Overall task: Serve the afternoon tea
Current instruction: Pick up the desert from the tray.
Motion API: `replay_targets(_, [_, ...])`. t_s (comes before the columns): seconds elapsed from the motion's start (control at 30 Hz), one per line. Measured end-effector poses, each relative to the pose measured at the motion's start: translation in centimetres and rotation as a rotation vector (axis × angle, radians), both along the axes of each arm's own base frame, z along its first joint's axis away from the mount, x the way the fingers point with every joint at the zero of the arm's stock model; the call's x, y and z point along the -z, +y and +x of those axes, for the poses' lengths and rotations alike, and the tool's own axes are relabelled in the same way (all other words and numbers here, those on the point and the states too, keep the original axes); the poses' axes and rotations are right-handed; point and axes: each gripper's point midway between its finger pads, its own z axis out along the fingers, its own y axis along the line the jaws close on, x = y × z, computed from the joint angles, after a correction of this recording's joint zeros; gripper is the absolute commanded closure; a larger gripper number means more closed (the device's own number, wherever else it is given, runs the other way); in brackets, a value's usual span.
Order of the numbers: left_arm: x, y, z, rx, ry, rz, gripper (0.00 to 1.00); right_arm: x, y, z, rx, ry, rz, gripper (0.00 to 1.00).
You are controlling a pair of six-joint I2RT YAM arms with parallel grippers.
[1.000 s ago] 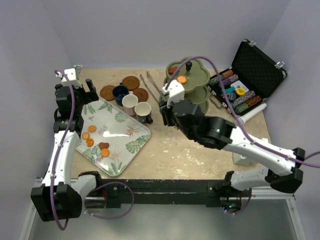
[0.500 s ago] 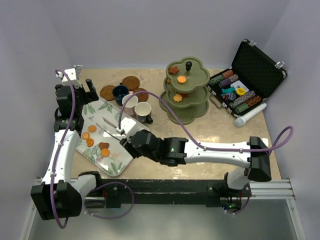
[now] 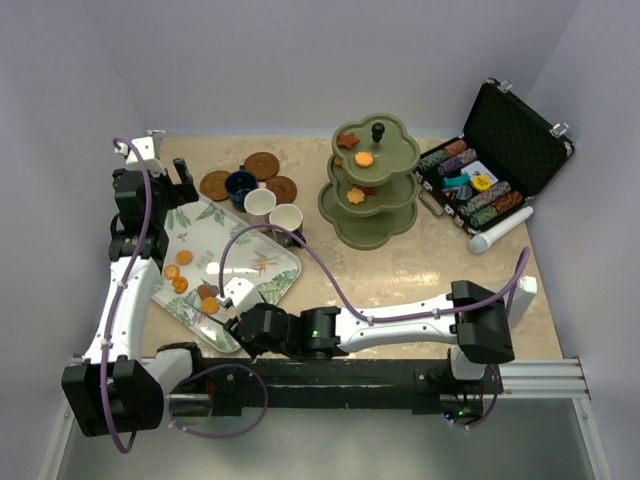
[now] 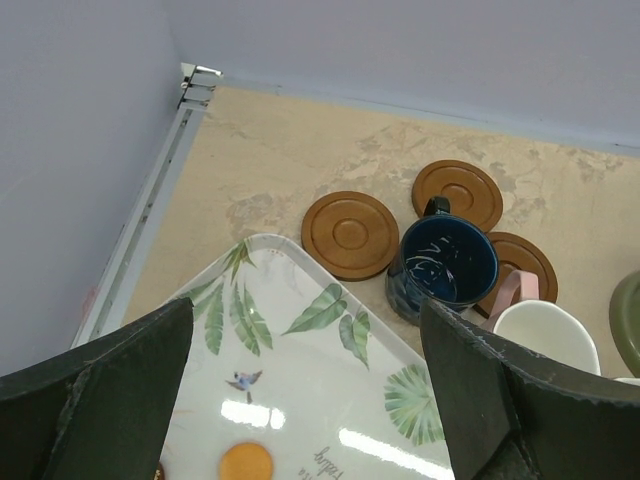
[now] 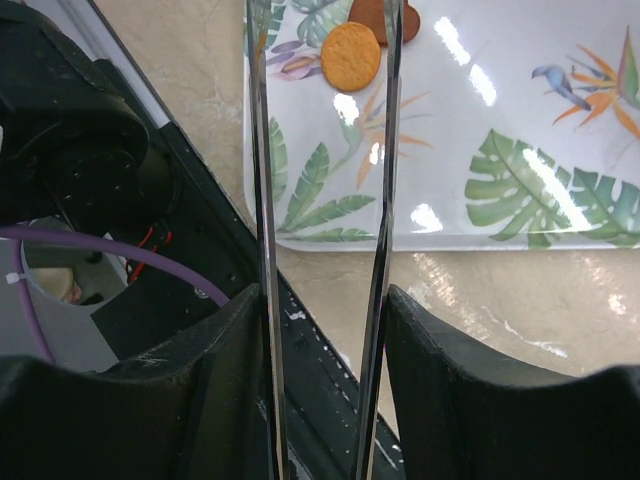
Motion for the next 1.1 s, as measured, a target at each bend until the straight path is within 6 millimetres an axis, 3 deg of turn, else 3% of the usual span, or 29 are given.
replay_targets(0.33, [0.0,-0.1,0.0,0.006,0.001,-0.002,0.01,1.8,0.1,-0.6,0.043,0.057,-0.008,0.46])
replay_targets(0.63, [0.0,-0.1,0.0,0.007,0.001,-0.002,0.01,5.7,-0.1,-0.7,0.065,0.079,-0.09,0.49])
replay_targets(1.1, [0.0,-0.1,0.0,0.007,0.001,-0.002,0.01,6.7,-0.3,-0.5,0.077,0.069,-0.118,0.5])
